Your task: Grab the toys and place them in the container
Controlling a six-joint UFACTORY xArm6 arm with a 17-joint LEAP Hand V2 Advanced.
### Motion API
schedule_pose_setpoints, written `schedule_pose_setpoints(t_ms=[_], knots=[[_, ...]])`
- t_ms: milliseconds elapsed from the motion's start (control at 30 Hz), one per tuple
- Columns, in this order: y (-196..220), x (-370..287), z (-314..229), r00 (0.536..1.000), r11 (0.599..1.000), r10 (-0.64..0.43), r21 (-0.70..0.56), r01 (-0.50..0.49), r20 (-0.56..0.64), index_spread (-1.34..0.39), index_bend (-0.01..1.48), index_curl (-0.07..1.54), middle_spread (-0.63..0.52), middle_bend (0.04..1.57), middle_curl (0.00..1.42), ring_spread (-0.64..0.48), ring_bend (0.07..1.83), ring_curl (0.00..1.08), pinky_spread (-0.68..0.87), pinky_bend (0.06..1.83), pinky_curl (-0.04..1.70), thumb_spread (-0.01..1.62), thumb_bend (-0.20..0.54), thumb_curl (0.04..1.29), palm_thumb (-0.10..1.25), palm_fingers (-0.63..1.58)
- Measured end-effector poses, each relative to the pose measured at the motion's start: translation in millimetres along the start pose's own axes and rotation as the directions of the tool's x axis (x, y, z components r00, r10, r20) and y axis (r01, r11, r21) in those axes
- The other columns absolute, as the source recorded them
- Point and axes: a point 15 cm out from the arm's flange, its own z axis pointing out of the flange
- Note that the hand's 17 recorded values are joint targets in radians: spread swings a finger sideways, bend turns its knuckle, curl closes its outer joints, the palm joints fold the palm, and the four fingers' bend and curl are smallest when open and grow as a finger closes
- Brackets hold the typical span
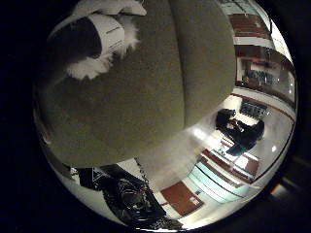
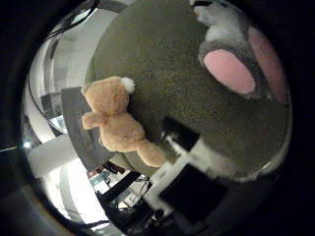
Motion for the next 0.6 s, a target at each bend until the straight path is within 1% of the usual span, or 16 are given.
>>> schedule_pose_setpoints(t_ms=[33, 100, 133, 167, 200, 267, 300, 400, 467, 533, 567, 600], knots=[[0.7, 0.3, 0.2, 1.000, 1.000, 0.002, -0.004, -0.002, -0.004, -0.19, 0.15, 0.23, 0.00, 0.42, 0.39, -0.02, 0.84, 0.32, 0.22, 1.13, 0.05, 1.03, -0.014, 0.33, 0.62, 0.67], [1.8, 1.1, 0.4, 1.000, 1.000, 0.000, -0.011, 0.000, -0.014, -0.24, 0.15, 0.23, -0.08, 0.52, 0.43, -0.12, 0.95, 0.36, -0.01, 1.25, 0.06, 1.01, -0.013, 0.33, 0.67, 0.86], [2.5, 1.7, 0.9, 1.000, 1.000, 0.001, -0.014, -0.001, -0.019, -0.26, 0.15, 0.23, -0.11, 0.55, 0.45, -0.16, 0.97, 0.37, -0.12, 1.29, 0.07, 1.01, -0.014, 0.34, 0.69, 0.91], [3.5, 2.3, 2.5, 1.000, 1.000, 0.003, -0.019, -0.004, -0.025, -0.29, 0.16, 0.22, -0.14, 0.59, 0.46, -0.19, 0.99, 0.38, -0.20, 1.33, 0.09, 1.00, -0.011, 0.34, 0.72, 1.03], [4.5, 2.5, 3.7, 1.000, 1.000, 0.004, -0.022, -0.004, -0.028, -0.30, 0.17, 0.23, -0.16, 0.62, 0.48, -0.22, 1.01, 0.39, -0.26, 1.35, 0.11, 1.00, -0.012, 0.35, 0.74, 1.09], [5.8, 3.2, 5.0, 0.999, 1.000, 0.004, -0.028, -0.005, -0.033, -0.36, 0.25, 0.28, -0.20, 0.69, 0.52, -0.25, 1.03, 0.42, -0.36, 1.33, 0.16, 1.00, -0.016, 0.35, 0.78, 1.20], [6.4, 3.2, 5.4, 0.999, 1.000, 0.003, -0.031, -0.004, -0.034, -0.38, 0.28, 0.30, -0.21, 0.72, 0.53, -0.25, 1.05, 0.43, -0.37, 1.32, 0.17, 0.99, -0.017, 0.35, 0.79, 1.21], [7.1, 3.4, 6.5, 0.999, 0.999, 0.001, -0.033, -0.002, -0.036, -0.42, 0.53, 0.44, -0.21, 0.89, 0.59, -0.24, 1.10, 0.46, -0.34, 1.33, 0.23, 0.98, -0.012, 0.36, 0.85, 1.36], [7.4, 2.4, 8.2, 0.999, 0.999, -0.001, -0.035, -0.001, -0.036, -0.41, 0.69, 0.52, -0.21, 0.99, 0.62, -0.23, 1.15, 0.48, -0.30, 1.36, 0.28, 0.98, -0.016, 0.37, 0.87, 1.36], [7.1, 3.4, 7.2, 0.999, 0.999, 0.001, -0.033, -0.002, -0.036, -0.37, 0.87, 0.61, -0.19, 1.10, 0.66, -0.23, 1.23, 0.52, -0.25, 1.44, 0.33, 0.97, -0.016, 0.38, 0.90, 1.31], [6.6, 4.2, 6.2, 0.999, 1.000, 0.001, -0.030, -0.003, -0.037, -0.35, 0.93, 0.64, -0.18, 1.15, 0.67, -0.22, 1.27, 0.54, -0.23, 1.47, 0.36, 0.97, -0.017, 0.38, 0.91, 1.29], [5.2, 5.2, 4.6, 0.999, 1.000, 0.001, -0.024, -0.002, -0.039, -0.34, 0.96, 0.66, -0.18, 1.17, 0.68, -0.22, 1.28, 0.55, -0.23, 1.48, 0.37, 0.97, -0.017, 0.38, 0.92, 1.27]])
